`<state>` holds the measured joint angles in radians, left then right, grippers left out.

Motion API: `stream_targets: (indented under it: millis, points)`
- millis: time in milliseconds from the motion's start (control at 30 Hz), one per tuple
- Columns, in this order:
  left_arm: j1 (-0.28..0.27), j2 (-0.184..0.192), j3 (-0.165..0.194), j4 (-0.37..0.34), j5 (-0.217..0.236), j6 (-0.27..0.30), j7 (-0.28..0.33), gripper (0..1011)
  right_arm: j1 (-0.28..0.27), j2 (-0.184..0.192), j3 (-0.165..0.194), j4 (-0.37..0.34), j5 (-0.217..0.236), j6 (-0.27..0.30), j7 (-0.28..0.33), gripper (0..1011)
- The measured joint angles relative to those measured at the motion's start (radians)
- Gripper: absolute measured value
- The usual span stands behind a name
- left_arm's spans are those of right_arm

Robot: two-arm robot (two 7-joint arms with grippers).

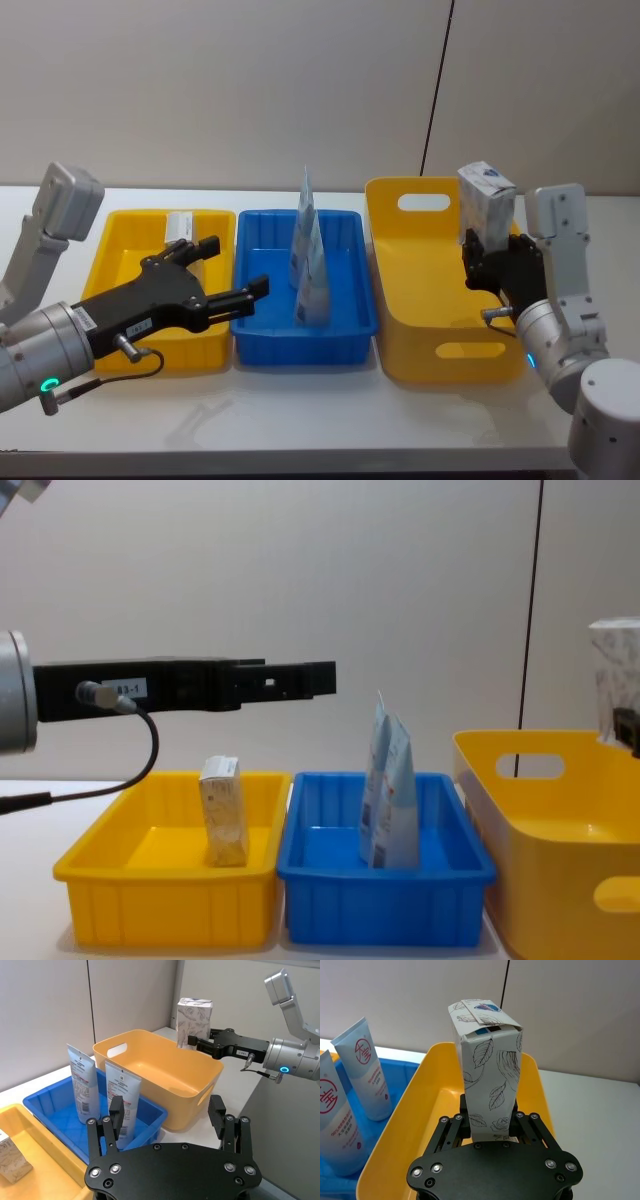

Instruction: Bimanual collaborative sorting of washing and personal care products

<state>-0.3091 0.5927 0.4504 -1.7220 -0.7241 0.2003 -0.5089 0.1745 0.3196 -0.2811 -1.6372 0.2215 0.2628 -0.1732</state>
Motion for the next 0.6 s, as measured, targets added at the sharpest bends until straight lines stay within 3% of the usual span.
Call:
stream_targets:
  millis: [600]
  points:
    - [0.0,0.0,0.0,0.0,0.0,0.0,0.0,1001,0.018,-0.003,0.007,0.027,0.029,0.075,0.065,361]
